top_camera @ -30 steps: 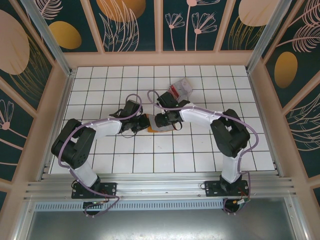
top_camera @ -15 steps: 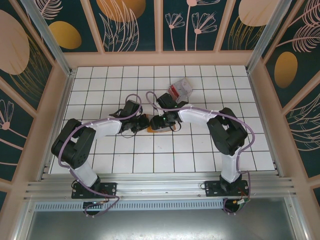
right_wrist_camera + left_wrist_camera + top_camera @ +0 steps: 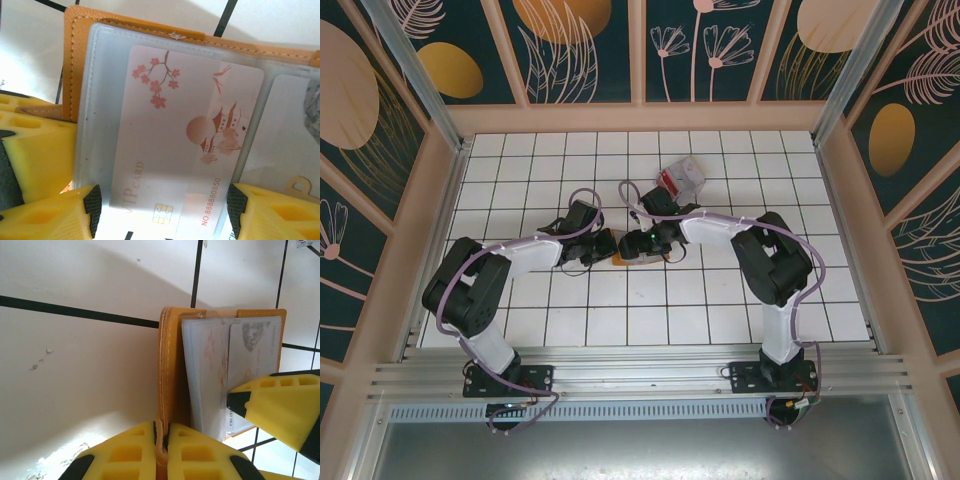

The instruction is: Put the credit cards into the card holder

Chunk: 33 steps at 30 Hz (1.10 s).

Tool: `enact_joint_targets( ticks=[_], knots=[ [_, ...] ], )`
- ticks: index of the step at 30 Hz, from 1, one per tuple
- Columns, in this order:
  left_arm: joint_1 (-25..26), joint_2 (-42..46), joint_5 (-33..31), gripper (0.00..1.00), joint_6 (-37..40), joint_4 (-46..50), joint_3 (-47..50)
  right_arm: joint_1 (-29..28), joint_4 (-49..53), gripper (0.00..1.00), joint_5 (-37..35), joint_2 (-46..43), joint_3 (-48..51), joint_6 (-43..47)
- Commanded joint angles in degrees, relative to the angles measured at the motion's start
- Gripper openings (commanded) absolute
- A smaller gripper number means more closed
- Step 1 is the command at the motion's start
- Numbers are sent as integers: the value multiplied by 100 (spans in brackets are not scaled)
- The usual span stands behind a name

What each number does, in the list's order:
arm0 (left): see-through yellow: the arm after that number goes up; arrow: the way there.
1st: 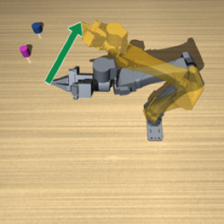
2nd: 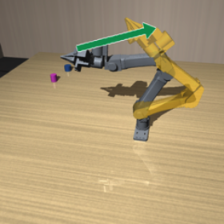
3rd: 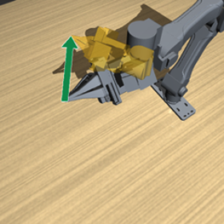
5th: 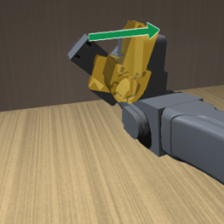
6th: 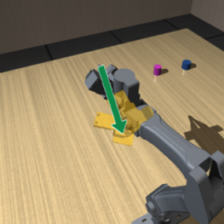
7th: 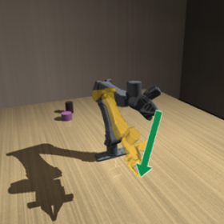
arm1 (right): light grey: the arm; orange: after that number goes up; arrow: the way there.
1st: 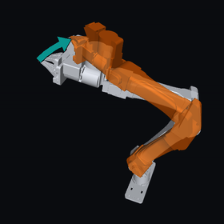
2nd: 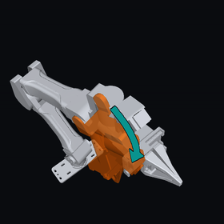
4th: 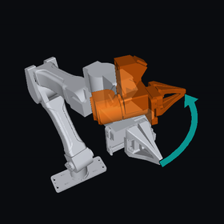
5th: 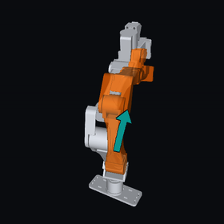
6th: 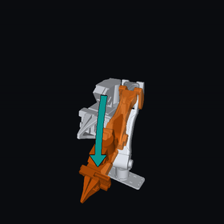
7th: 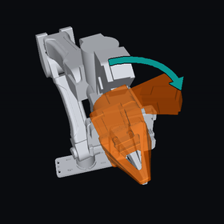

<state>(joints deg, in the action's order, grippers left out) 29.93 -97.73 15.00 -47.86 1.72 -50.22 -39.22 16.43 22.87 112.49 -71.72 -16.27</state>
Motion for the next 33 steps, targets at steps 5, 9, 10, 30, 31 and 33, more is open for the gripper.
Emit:
enact_joint_targets(
  ticks=[5,9,10,30,31,33],
  knots=[
    [45,267,451,0,-126,-177,-283,215,-830,70,935,-59,506,-368],
    [46,382,567,0,-219,-189,-373,376,-1162,70,1437,-112,691,-503],
    [48,402,602,0,-246,-217,-388,403,-1239,70,1548,-91,729,-538],
    [47,492,653,0,-357,-95,-515,997,-2247,47,2277,-294,1472,-1097],
    [45,496,661,0,-360,-101,-515,1029,-2312,47,2288,-283,1517,-1147],
    [48,500,668,6,-366,-125,-516,1066,-2331,47,2261,-234,1537,-1168]
  ],
)
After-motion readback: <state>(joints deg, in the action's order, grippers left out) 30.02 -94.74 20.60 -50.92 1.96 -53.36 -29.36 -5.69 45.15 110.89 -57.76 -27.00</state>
